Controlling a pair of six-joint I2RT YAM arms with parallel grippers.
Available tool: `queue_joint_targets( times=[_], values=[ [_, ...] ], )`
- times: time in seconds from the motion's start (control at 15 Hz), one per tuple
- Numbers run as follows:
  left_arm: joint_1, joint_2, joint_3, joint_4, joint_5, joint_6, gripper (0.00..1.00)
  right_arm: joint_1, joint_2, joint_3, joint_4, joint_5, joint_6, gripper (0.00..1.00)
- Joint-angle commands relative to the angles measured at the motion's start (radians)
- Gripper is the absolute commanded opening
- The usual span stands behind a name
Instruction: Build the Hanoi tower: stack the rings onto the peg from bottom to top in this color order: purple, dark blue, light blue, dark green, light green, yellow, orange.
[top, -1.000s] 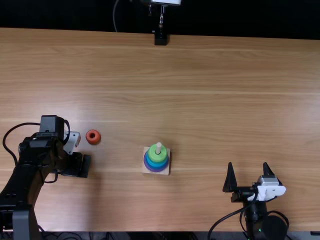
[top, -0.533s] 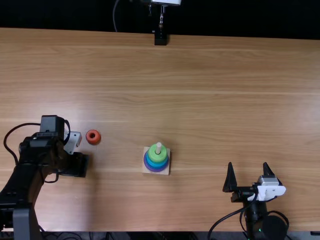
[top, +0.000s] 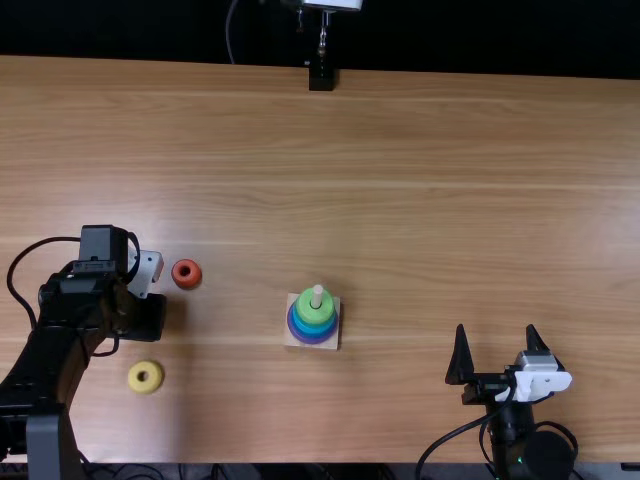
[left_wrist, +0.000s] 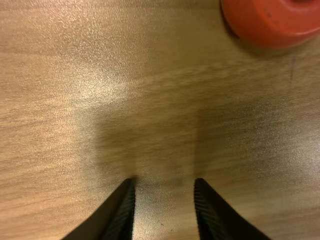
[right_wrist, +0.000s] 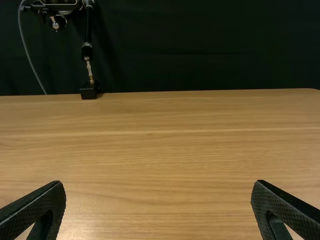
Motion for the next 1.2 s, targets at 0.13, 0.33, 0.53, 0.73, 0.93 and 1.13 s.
queue_joint_targets(
  times=[0.13, 0.33, 0.53, 0.73, 0.93, 1.13],
  values=[
    [0.006, 0.013, 0.059, -0.005, 0.012, 0.003, 0.42, -0.011, -0.007, -0.007, -0.005, -0.006, 0.001, 1.00],
    [0.015, 0.011, 0.108, -0.167, 0.010, -0.001, 1.00, -0.009, -0.007, -0.007, -0.005, -0.006, 0.001, 1.00],
    [0.025, 0.010, 0.161, -0.380, -0.005, 0.014, 1.00, -0.009, -0.007, -0.007, -0.005, -0.006, 0.001, 1.00],
    [0.014, -0.002, 0.188, -0.441, -0.034, 0.018, 1.00, -0.011, -0.007, -0.007, -0.003, -0.006, 0.001, 1.00],
    [0.005, -0.059, 0.115, -0.428, -0.117, 0.018, 1.00, -0.011, -0.007, -0.007, -0.005, -0.006, 0.001, 1.00],
    [-0.003, -0.163, 0.053, -0.322, -0.117, 0.016, 1.00, -0.009, -0.007, -0.007, -0.005, -0.006, 0.001, 1.00]
  ],
)
